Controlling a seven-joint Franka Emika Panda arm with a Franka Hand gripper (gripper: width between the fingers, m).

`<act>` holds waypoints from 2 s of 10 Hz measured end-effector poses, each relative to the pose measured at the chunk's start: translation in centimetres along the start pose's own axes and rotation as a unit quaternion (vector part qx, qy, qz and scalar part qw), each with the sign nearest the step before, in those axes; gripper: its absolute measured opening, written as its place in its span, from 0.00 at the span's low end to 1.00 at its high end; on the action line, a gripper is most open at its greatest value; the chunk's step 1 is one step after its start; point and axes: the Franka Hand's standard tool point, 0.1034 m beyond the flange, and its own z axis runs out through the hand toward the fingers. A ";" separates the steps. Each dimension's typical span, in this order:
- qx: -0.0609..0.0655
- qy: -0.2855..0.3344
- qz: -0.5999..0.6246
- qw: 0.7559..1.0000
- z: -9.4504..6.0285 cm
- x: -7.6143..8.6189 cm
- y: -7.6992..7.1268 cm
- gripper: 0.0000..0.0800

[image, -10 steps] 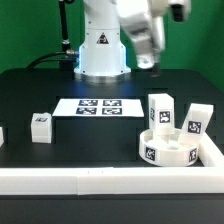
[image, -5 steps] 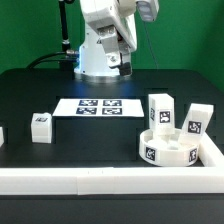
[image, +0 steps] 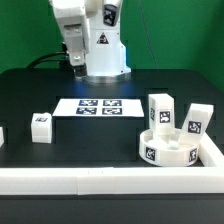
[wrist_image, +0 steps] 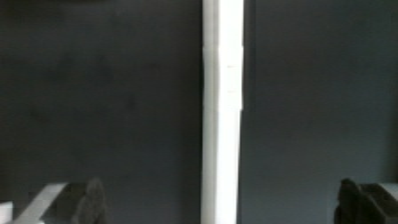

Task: Assemble stool

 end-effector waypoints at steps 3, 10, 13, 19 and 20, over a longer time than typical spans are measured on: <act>-0.007 0.001 -0.071 0.997 0.2 -0.2 0.0 0.81; -0.050 0.001 -0.496 0.867 2.1 -0.6 0.5 0.81; -0.060 0.006 -0.629 0.775 2.5 1.1 1.4 0.81; -0.080 -0.008 -0.738 0.671 2.9 3.8 3.3 0.81; -0.084 -0.009 -0.737 0.671 2.9 4.7 3.7 0.81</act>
Offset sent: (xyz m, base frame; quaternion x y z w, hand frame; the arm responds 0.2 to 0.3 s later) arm 0.0220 0.0072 -0.0099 -0.1292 0.0975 -0.5381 0.8272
